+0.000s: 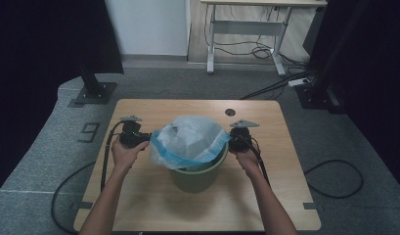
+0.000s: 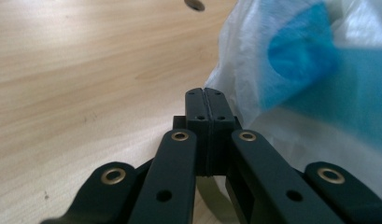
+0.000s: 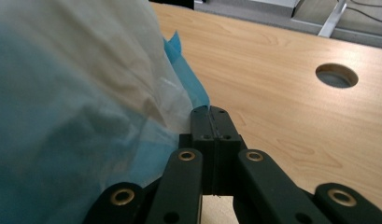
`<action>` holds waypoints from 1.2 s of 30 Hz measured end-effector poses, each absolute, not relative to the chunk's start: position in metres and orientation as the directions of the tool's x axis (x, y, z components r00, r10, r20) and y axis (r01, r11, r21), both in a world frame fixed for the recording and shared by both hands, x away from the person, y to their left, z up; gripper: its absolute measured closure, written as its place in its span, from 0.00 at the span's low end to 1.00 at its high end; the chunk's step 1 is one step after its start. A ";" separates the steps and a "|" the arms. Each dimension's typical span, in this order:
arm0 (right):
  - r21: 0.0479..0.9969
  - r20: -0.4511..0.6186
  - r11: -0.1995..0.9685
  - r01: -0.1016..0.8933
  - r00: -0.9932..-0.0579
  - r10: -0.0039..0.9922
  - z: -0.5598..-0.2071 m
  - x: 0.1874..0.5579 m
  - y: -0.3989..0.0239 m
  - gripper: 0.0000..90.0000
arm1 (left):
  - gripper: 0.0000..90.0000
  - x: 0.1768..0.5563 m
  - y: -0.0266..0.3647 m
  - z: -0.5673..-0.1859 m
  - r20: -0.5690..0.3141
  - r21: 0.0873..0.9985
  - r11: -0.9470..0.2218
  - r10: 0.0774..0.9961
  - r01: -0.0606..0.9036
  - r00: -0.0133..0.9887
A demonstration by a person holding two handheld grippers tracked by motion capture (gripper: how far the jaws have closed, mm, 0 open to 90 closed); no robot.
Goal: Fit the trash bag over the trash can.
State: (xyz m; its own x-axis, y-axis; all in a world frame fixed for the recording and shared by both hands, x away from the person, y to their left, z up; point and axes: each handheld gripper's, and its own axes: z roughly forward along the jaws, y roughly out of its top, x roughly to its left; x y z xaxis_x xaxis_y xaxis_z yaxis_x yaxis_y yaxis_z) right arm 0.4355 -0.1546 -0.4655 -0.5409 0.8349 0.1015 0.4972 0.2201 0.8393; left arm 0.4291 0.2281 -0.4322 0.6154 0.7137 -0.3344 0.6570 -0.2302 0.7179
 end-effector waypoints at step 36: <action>0.950 0.063 0.199 0.242 -0.769 0.636 -0.378 0.300 -0.175 0.52 | 0.99 0.414 0.224 -0.433 -0.352 0.714 -0.231 0.697 0.661 0.624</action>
